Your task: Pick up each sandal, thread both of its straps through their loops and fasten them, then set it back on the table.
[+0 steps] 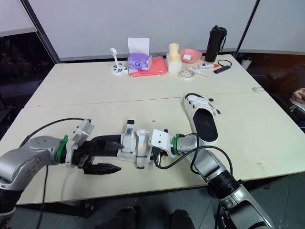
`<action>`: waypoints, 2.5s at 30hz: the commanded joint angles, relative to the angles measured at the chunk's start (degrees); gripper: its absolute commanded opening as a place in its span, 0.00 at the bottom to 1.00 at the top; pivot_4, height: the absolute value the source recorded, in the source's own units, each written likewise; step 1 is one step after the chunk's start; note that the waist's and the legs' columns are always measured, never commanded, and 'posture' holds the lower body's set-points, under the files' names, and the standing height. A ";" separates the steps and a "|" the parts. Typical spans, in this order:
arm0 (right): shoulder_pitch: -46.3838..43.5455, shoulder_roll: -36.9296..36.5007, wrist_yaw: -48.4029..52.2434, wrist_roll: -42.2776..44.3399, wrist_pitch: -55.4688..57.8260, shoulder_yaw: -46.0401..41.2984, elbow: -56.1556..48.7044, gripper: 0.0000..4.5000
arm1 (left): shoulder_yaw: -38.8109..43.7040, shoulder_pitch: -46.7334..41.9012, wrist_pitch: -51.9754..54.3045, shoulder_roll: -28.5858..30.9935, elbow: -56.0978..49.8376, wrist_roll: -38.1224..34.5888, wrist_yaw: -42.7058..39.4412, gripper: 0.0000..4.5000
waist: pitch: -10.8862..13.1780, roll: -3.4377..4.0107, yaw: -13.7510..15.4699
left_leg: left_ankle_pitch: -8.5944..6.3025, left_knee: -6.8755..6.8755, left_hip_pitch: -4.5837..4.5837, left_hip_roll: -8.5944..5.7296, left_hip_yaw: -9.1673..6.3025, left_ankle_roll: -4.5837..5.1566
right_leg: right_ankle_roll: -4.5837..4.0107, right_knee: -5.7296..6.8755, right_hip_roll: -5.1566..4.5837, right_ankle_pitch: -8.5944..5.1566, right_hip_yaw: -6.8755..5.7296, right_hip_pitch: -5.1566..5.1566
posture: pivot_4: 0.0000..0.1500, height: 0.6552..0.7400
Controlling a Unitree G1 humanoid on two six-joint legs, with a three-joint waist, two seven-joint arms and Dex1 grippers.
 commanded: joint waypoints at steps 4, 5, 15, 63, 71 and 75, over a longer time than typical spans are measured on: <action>1.96 -0.37 0.12 -4.32 1.98 3.13 6.89 0.00 | -5.86 3.16 -8.46 -2.87 3.21 7.92 -0.73 0.98 | 0.00 -0.01 0.26 | -0.01 0.00 -0.01 0.04 0.00 -0.01 | -0.09 -0.04 -0.13 0.02 0.00 0.00 | 1.00 0.93; 1.95 -0.37 0.25 -4.38 1.95 3.15 6.87 0.00 | -6.90 3.09 -9.87 -4.06 4.12 9.28 -0.23 0.98 | -0.01 0.00 0.23 | -0.01 0.00 -0.01 0.05 0.01 -0.02 | -0.09 -0.06 -0.18 0.01 0.02 0.00 | 1.00 0.93; 2.57 -0.88 0.90 -4.45 2.83 2.80 5.24 0.00 | -11.88 -0.54 -16.61 -15.25 11.16 16.64 5.22 0.98 | -0.01 0.00 0.29 | 0.00 -0.06 -0.05 0.06 0.05 0.00 | -0.10 -0.07 -0.13 0.02 -0.08 -0.07 | 1.00 0.93; 3.50 -0.19 0.16 -5.50 3.46 2.39 4.35 0.00 | -10.85 -4.49 -5.28 -2.21 -2.24 6.04 -8.82 0.00 | -0.07 0.17 -0.04 | -0.13 -0.20 -0.08 0.16 0.02 -0.02 | -0.20 -0.05 0.08 -0.25 -0.23 -0.15 | 1.00 0.93; 3.36 0.11 -0.43 -5.58 3.34 2.38 4.68 0.00 | -7.71 -16.78 -0.58 -7.55 4.02 1.42 -6.42 0.00 | 0.02 0.05 0.08 | -0.12 -0.16 -0.09 0.17 0.03 -0.01 | -0.20 0.03 0.22 -0.25 -0.25 0.01 | 1.00 0.93; 3.57 0.08 -0.79 -5.59 3.41 2.33 4.59 0.00 | -7.55 -22.99 -2.05 -11.99 10.13 3.29 -4.08 0.00 | 0.07 -0.01 0.17 | -0.11 -0.12 -0.08 0.15 0.03 0.00 | -0.17 0.06 0.25 -0.24 -0.25 0.04 | 1.00 0.93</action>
